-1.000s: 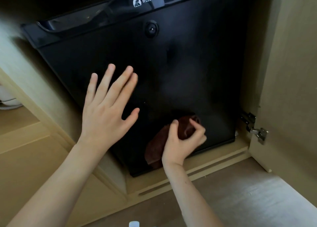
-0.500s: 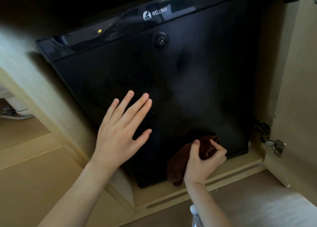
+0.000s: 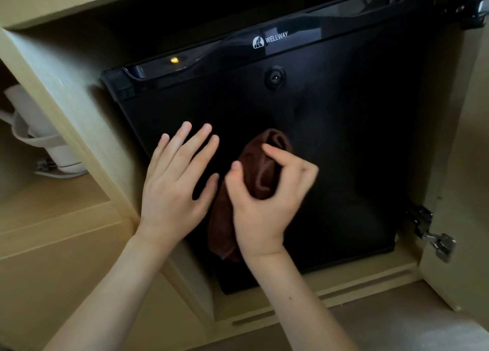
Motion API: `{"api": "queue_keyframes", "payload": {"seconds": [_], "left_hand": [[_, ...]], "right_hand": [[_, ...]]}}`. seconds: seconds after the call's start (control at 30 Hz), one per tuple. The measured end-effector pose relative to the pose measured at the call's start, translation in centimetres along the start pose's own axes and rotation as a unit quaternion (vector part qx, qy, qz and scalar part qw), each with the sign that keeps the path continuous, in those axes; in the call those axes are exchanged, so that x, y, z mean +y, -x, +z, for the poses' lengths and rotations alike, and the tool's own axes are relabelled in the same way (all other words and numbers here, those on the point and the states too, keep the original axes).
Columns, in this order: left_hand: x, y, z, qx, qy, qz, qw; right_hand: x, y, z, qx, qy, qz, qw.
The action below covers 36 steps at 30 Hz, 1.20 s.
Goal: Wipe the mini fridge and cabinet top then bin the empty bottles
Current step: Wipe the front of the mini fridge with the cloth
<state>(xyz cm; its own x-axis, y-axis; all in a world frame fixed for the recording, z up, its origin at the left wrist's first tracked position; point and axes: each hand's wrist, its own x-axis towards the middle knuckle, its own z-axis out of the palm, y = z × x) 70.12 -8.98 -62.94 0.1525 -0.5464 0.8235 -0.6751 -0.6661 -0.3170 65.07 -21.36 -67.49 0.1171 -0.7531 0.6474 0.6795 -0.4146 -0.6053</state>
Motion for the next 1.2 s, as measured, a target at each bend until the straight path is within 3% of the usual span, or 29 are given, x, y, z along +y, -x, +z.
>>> {"api": "queue_keyframes", "payload": {"seconds": [0.2, 0.47, 0.67, 0.83, 0.9, 1.03, 1.2], "left_hand": [[0.0, 0.2, -0.1, -0.013, 0.017, 0.000, 1.000], [0.5, 0.6, 0.9, 0.013, 0.019, -0.018, 1.000], [0.3, 0.7, 1.1, -0.003, 0.010, -0.029, 1.000], [0.5, 0.6, 0.7, -0.026, 0.004, -0.037, 0.999], [0.6, 0.6, 0.6, -0.021, 0.008, -0.036, 0.999], [0.8, 0.2, 0.5, -0.008, 0.007, -0.033, 0.999], [1.7, -1.0, 1.0, 0.011, 0.010, -0.013, 1.000]], "right_hand": [[0.9, 0.5, 2.7, -0.038, 0.072, -0.004, 0.997], [5.4, 3.4, -1.0, 0.038, 0.077, 0.055, 0.995], [8.6, 6.8, -5.3, 0.074, 0.084, 0.169, 0.979], [9.5, 8.1, -7.9, 0.123, 0.103, 0.324, 0.932], [8.0, 7.0, -7.5, 0.123, 0.094, 0.299, 0.942], [3.3, 2.2, -3.9, 0.073, 0.062, 0.118, 0.988], [1.0, -2.6, 0.4, 0.013, 0.069, 0.011, 0.998]]}}
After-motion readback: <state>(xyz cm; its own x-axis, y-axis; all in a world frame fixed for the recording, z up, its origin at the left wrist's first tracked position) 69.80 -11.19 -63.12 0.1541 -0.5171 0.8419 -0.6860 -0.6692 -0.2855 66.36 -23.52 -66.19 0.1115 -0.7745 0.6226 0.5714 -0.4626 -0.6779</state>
